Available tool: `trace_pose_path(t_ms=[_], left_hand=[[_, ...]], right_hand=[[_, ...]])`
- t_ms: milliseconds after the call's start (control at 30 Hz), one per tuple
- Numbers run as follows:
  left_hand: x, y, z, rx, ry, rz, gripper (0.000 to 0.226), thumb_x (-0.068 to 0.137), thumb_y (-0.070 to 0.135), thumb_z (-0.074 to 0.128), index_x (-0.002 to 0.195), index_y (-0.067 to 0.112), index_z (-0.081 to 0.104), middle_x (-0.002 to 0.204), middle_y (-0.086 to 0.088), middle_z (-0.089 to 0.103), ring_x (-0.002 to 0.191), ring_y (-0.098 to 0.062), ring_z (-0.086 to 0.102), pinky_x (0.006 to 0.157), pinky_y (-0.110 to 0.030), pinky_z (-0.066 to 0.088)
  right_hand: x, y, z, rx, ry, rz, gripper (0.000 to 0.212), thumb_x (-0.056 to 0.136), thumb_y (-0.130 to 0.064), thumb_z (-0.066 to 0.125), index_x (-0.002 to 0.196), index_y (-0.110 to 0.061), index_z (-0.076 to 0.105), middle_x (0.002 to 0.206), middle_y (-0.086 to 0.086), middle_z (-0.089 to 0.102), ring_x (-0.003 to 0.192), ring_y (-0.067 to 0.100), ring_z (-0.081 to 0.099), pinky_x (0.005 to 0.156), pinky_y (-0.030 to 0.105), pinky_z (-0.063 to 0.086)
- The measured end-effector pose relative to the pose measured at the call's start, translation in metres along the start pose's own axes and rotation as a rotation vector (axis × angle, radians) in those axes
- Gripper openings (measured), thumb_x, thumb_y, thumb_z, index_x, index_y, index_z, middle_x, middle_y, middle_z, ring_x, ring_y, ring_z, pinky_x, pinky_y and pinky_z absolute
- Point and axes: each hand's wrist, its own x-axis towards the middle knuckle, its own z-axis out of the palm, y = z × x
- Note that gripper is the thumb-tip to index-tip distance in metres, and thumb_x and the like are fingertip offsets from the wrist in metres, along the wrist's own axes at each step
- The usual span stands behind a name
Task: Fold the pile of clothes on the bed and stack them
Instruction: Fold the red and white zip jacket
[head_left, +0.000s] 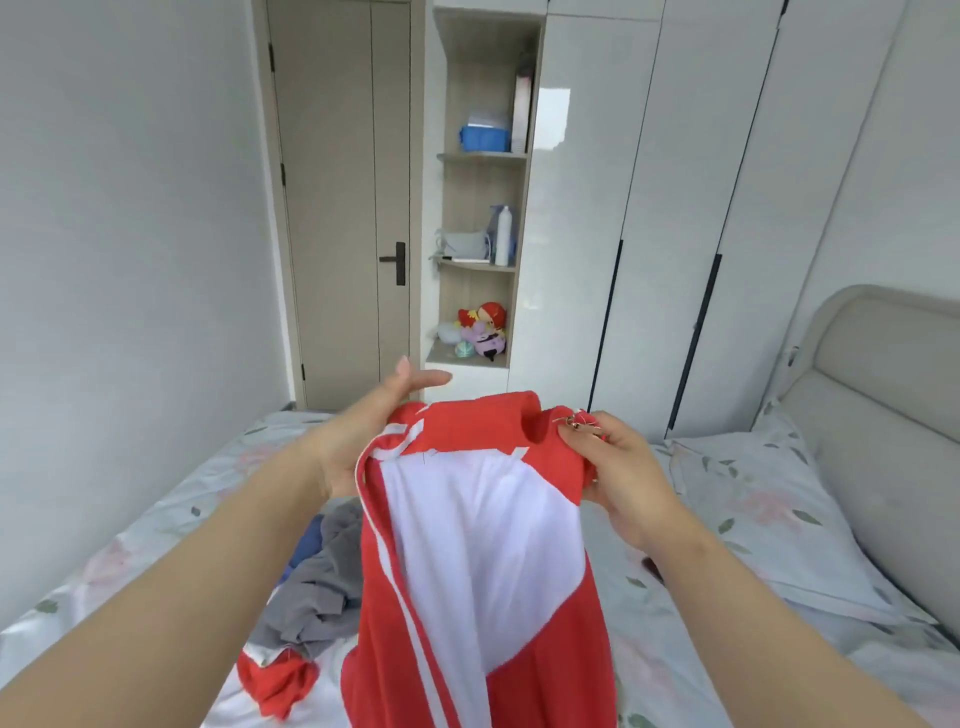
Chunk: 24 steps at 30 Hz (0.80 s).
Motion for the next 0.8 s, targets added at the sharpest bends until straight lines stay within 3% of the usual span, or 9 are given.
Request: trace_pose_path(t_ms=[67,133,200,300,367,433,500,567,800], left_hand=[[-0.002,-0.021,0.004,0.302,-0.163,0.009,0.08,0.045,0.065,0.081,0.116,0.036,0.057,0.098,-0.001,0.067,0.08,-0.01,0.066,0.063,-0.019,0.052],[-0.003,-0.047,0.012,0.702,-0.298,-0.057,0.052,0.058,0.035,0.083,0.103,0.034,0.058,0.081,0.008,0.06,0.062,-0.001,0.056,0.054,-0.014,0.043],[0.0,-0.07,0.02,0.929,-0.272,-0.076,0.024,0.075,0.027,0.078,0.09,0.02,0.061,0.072,0.009,0.055,0.059,-0.003,0.052,0.052,-0.012,0.04],[0.001,-0.09,0.025,0.561,-0.078,-0.134,0.009,0.089,0.026,0.064,0.086,0.018,0.068,0.07,0.016,0.068,0.064,0.0,0.061,0.061,-0.009,0.046],[0.0,-0.095,0.028,0.211,-0.104,-0.207,0.01,0.089,0.022,0.06,0.096,0.019,0.067,0.087,0.013,0.073,0.081,-0.002,0.067,0.079,-0.017,0.053],[-0.001,-0.098,0.033,0.002,-0.2,-0.263,0.024,0.084,0.023,0.061,0.106,0.015,0.064,0.101,0.005,0.073,0.094,-0.009,0.068,0.082,-0.023,0.054],[-0.001,-0.099,0.038,-0.082,-0.265,-0.276,0.029,0.082,0.021,0.067,0.109,0.014,0.063,0.104,0.001,0.073,0.096,-0.013,0.068,0.078,-0.024,0.055],[0.001,-0.097,0.041,-0.133,-0.275,-0.253,0.022,0.083,0.015,0.068,0.104,0.013,0.068,0.102,-0.002,0.073,0.093,-0.015,0.069,0.075,-0.025,0.055],[0.009,-0.095,0.028,-0.107,-0.067,-0.171,0.025,0.073,0.014,0.066,0.098,0.009,0.07,0.096,-0.007,0.074,0.084,-0.017,0.071,0.07,-0.026,0.057]], right_hand=[[-0.001,0.01,-0.008,-0.043,0.09,0.08,0.008,0.086,-0.012,0.065,0.088,-0.006,0.061,0.077,0.009,0.058,0.065,0.018,0.053,0.058,0.026,0.044],[-0.004,0.025,-0.014,-0.181,0.137,0.12,0.018,0.083,-0.011,0.069,0.091,0.004,0.061,0.077,0.012,0.056,0.069,0.02,0.051,0.062,0.029,0.041],[-0.01,0.039,-0.018,-0.321,0.163,0.135,0.018,0.079,-0.012,0.072,0.078,0.0,0.058,0.069,0.009,0.053,0.061,0.017,0.049,0.056,0.025,0.038],[-0.022,0.063,-0.025,-0.261,0.273,0.144,0.02,0.075,-0.013,0.078,0.076,-0.012,0.057,0.073,0.004,0.06,0.056,0.009,0.054,0.051,0.019,0.043],[-0.033,0.083,-0.029,-0.058,0.28,0.275,0.039,0.077,-0.024,0.077,0.108,-0.014,0.055,0.097,0.003,0.064,0.075,0.012,0.064,0.064,0.025,0.05],[-0.048,0.104,-0.032,0.018,0.141,0.518,0.067,0.075,-0.054,0.069,0.129,-0.02,0.049,0.111,-0.001,0.065,0.097,0.018,0.065,0.082,0.035,0.051],[-0.062,0.122,-0.03,0.025,-0.043,0.675,0.078,0.067,-0.074,0.056,0.122,-0.019,0.063,0.114,0.004,0.069,0.105,0.025,0.063,0.095,0.04,0.047],[-0.07,0.134,-0.028,0.138,-0.096,0.733,0.074,0.07,-0.07,0.052,0.119,-0.017,0.066,0.117,0.009,0.068,0.11,0.029,0.063,0.102,0.045,0.044],[-0.074,0.113,-0.05,0.321,-0.191,0.643,0.026,0.072,-0.019,0.065,0.092,-0.009,0.078,0.104,0.016,0.071,0.088,0.027,0.071,0.066,0.033,0.057]])
